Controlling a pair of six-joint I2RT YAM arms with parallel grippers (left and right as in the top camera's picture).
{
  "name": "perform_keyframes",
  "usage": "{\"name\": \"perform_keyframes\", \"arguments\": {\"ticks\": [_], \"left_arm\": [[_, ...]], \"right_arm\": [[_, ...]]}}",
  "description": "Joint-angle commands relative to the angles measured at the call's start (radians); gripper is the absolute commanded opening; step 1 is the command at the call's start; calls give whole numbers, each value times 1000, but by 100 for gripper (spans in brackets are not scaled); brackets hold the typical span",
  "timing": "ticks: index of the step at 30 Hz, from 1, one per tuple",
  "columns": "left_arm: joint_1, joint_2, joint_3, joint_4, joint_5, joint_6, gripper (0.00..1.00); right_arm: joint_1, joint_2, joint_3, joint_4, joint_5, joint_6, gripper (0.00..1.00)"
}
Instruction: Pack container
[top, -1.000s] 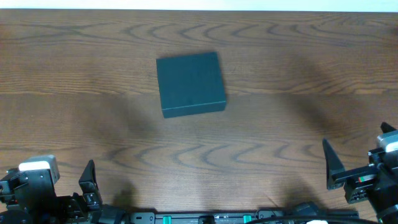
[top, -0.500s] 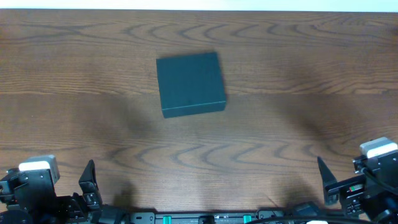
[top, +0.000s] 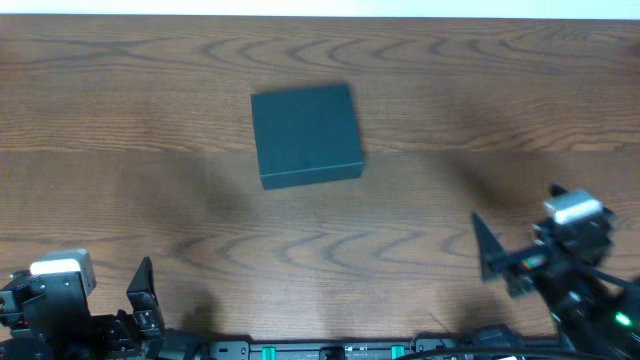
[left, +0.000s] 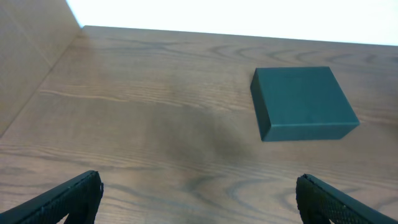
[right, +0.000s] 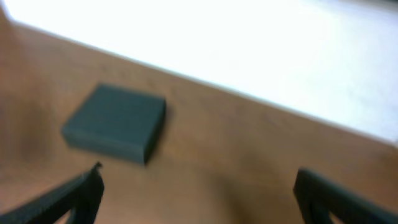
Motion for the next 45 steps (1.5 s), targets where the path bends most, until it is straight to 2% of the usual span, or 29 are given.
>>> {"name": "perform_keyframes", "arguments": {"ticks": [1,5,8,13,18,31,45], "left_arm": [[4,4,2,0,-11,2,99],[4,4,2,0,-11,2,99],[4,4,2,0,-11,2,99],[4,4,2,0,-11,2,98],[4,4,2,0,-11,2,99],[4,4,2,0,-11,2,99],[4,4,2,0,-11,2,99]], "right_arm": [[-13,-65,-211,150,-91,16,99],[-24,-125,-459,401,-91,58,99],[-56,-154,-595,518,-91,129,99],[-116,-228,-760,603,-91,243,99],[-138,-325,-879,676,-90,252,99],[-158,-475,-1036,703,-90,251,99],[-157,-494,-1090,710,-90,251,99]]}}
